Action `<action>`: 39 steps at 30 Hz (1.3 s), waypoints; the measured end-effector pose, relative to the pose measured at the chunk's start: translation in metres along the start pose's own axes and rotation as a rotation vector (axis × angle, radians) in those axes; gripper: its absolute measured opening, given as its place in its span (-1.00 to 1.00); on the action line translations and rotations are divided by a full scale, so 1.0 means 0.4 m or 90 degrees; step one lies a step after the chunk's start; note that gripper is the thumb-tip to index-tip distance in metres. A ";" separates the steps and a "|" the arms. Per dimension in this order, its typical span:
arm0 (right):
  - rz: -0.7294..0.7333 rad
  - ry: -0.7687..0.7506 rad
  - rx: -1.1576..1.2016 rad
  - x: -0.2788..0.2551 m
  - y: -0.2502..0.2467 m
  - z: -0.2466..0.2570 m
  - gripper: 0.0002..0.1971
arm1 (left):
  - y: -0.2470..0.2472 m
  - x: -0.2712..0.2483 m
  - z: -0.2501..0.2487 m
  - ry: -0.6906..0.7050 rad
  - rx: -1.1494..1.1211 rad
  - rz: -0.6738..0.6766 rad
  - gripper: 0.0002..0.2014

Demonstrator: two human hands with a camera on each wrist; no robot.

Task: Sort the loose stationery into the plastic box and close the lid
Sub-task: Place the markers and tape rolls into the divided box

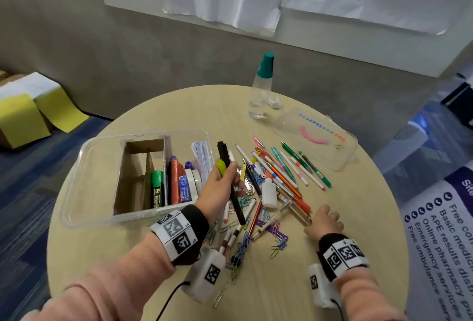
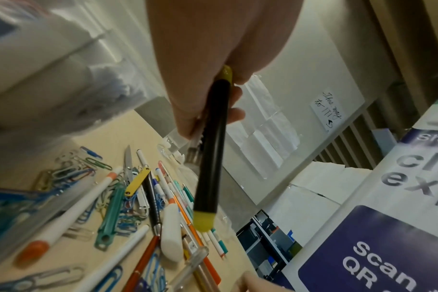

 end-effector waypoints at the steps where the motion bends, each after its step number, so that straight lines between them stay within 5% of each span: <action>1: 0.009 -0.015 -0.023 0.002 0.004 -0.002 -0.49 | 0.001 0.002 0.000 -0.006 -0.013 0.001 -0.85; 8: -0.022 -0.083 0.116 -0.010 -0.050 -0.012 -0.87 | -0.005 0.005 -0.001 -0.063 -0.132 -0.006 -0.82; 25: -0.143 -0.292 0.577 -0.134 -0.296 0.175 -0.77 | -0.014 0.008 -0.041 -0.037 -0.115 0.011 -0.79; 35: 0.024 -0.490 0.703 -0.231 -0.342 0.268 -0.52 | 0.077 -0.031 -0.125 0.233 0.282 0.114 -0.88; 39: 0.077 -0.521 0.817 -0.252 -0.358 0.299 -0.53 | 0.119 -0.044 -0.105 0.239 0.427 0.180 -0.87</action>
Point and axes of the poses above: each hand's wrist, its own x-axis towards the middle knuckle, its own y-axis out of the palm, z = x × y, the point moved 7 cm from there along x, towards the middle knuckle, and after that the axes turned 4 degrees about -z, right-handed, at the moved point
